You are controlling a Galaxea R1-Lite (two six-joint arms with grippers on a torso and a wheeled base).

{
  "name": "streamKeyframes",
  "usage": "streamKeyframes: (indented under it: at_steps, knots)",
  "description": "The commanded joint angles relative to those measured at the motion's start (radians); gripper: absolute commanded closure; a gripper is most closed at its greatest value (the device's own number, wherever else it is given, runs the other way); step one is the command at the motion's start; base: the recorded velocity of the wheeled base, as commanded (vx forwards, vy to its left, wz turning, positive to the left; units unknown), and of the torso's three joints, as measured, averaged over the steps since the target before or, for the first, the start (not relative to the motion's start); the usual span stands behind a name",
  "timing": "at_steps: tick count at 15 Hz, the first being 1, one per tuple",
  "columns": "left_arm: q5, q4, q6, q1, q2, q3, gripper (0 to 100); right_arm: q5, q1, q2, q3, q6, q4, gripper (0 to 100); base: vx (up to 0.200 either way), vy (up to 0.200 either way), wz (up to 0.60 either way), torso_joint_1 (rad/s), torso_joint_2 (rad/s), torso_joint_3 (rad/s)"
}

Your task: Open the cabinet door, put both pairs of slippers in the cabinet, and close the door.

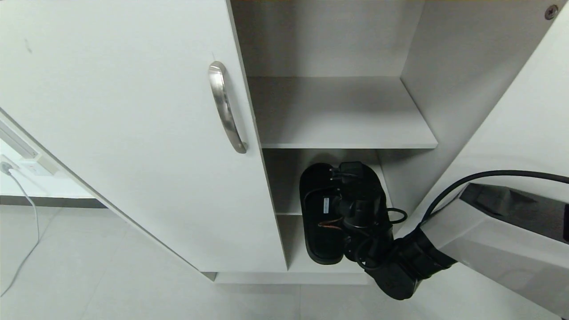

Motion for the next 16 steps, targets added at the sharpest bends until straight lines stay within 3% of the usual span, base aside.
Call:
streamKeyframes:
  at_steps: [1,4,12,16]
  knots:
    - [0.0,0.0,0.0,0.0,0.001,-0.001,100,0.001,-0.025,0.066,-0.066,0.0,0.002,100,0.0,0.0,0.0,0.0,0.0,0.0]
    - [0.0,0.0,0.0,0.0,0.001,0.0,100,0.0,-0.057,0.134,-0.181,-0.003,0.041,100,0.0,0.0,0.0,0.0,0.0,0.0]
    - [0.0,0.0,-0.003,0.0,0.001,0.0,100,0.018,-0.118,0.218,-0.609,-0.001,0.366,100,0.0,0.0,0.0,0.0,0.0,0.0]
    - [0.0,0.0,-0.003,0.0,0.001,0.0,100,0.021,-0.126,0.269,-0.711,-0.001,0.41,100,0.0,0.0,0.0,0.0,0.0,0.0]
